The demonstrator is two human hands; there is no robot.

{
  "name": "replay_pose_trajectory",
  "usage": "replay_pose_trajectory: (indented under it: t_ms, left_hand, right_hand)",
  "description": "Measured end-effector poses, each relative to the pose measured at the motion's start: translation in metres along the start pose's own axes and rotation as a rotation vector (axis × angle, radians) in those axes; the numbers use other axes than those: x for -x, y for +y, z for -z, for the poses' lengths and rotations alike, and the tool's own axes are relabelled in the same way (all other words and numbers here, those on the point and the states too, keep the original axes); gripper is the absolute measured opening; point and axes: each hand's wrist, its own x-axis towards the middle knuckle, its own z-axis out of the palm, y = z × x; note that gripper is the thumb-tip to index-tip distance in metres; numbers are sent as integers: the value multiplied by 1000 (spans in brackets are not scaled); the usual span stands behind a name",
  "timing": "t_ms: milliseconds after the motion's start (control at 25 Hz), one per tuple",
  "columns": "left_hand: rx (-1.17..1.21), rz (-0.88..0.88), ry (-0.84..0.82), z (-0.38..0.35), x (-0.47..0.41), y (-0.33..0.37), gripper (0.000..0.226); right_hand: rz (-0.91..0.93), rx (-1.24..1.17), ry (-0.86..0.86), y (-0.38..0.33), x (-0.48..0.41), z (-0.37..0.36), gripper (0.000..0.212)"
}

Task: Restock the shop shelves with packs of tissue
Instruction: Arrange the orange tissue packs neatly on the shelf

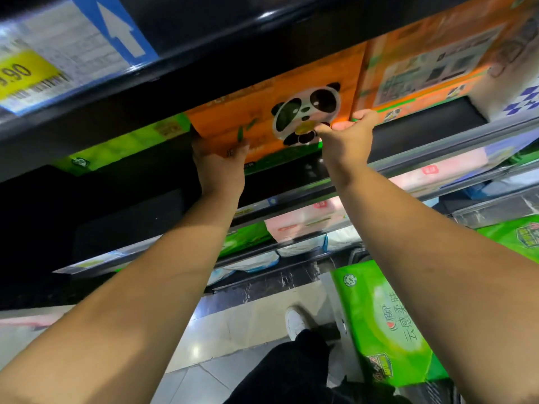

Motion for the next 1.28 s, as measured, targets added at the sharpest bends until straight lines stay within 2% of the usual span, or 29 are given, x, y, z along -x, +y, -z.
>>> replay_pose_trajectory:
  t_ms: [120,280,360,480,560,640,720,800,840,960,1080,1280]
  left_hand:
    - [-8,-5,-1,-6,-11,-2,81]
    - [-115,24,-49,-8,-14,-4,87]
    - [-175,6,-126,-3,-14,-7,84]
    - [-114,-47,-169,17,-4,-12,87]
    - [-82,-65,-184,31,13,-12,90]
    - [-209,-90,-171,43,37,-11,88]
    - [-334,-213,-138,46,62,-7,83]
    - [-379,-441,-152,43,89,0,76]
    - [-405,-530,-178,38,100,3,73]
    - [-501,-566,-407,16,134,19,69]
    - [-610,-724,-587,-12,186,25,67]
    - [-710,-924,-812,-73,307,31,79]
  right_hand:
    - [17,138,-139,7,-11,-6,42]
    - [72,288,-283,9,-11,-2,58]
    - [156,362,-326,7,0,8,55]
    - [390,652,-225,6,28,33,55]
    - [446,773,-189,9,45,51,62]
    - [440,868,-163,8,62,71,63]
    - [399,917,-153,10,78,96,64]
    - [380,936,-139,16,93,122,62]
    - [373,938,-128,19,99,135,62]
    - [350,979,-105,27,118,174,63]
    - [314,1047,-76,44,144,234,68]
    - [198,1106,-47,98,201,365,74]
